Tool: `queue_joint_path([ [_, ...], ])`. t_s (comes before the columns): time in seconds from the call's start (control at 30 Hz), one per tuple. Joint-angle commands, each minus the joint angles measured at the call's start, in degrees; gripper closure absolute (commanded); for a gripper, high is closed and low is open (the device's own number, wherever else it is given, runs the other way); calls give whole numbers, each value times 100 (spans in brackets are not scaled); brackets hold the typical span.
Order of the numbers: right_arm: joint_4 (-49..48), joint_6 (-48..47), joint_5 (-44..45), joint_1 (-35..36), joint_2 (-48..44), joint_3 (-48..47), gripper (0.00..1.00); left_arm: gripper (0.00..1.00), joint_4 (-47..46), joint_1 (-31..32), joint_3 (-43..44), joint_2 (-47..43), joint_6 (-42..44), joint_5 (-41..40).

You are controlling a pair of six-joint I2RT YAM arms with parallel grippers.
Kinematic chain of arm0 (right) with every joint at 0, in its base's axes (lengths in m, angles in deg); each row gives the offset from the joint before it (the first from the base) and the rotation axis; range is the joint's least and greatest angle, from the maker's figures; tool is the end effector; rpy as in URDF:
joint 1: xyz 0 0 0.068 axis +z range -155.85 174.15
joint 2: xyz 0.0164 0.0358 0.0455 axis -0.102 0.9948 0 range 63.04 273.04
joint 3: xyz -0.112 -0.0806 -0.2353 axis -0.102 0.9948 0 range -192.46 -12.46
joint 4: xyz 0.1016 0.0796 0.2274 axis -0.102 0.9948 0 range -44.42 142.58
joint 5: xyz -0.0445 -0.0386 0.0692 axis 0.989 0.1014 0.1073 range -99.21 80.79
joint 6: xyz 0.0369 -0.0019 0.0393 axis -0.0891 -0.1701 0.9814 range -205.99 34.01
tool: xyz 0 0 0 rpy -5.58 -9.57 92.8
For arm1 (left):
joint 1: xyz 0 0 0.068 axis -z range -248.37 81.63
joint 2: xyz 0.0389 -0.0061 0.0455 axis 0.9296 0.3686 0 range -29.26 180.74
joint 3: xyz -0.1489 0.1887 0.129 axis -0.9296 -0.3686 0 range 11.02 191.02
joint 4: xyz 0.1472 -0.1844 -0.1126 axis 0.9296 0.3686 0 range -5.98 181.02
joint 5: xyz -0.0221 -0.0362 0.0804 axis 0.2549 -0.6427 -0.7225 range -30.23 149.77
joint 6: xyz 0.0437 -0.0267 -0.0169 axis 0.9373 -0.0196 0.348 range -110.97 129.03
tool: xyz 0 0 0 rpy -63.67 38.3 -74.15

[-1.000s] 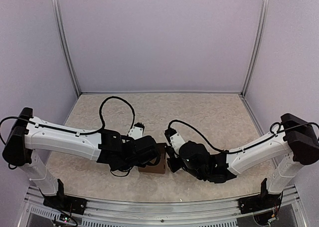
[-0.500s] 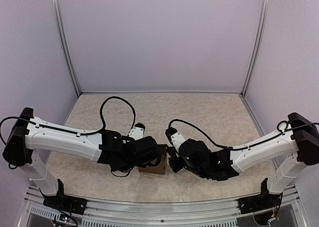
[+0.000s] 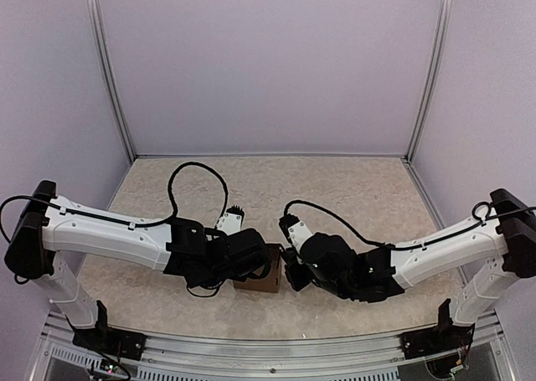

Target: Fold the paper box

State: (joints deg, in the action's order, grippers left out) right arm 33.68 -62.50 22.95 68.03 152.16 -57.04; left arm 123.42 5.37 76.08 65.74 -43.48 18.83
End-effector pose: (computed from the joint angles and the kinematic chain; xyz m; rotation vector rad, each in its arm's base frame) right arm 0.1069 0.3025 0.1922 -0.5804 1.9929 0.4521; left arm 0.1123 -0.3014 0.2118 0.2758 2.3396 0.0145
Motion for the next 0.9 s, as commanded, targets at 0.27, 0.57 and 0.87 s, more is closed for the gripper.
queue_joint_path([
  [0.27, 275, 104, 124, 104, -85, -163, 91, 100, 104, 53, -169, 129, -42, 447],
  [0.57, 231, 113, 7, 108, -84, -307, 100, 100, 60, 86, -195, 130, -26, 443],
  [0.87, 650, 610, -448, 114, -226, -646, 100, 100, 70, 106, -161, 202, -28, 396],
])
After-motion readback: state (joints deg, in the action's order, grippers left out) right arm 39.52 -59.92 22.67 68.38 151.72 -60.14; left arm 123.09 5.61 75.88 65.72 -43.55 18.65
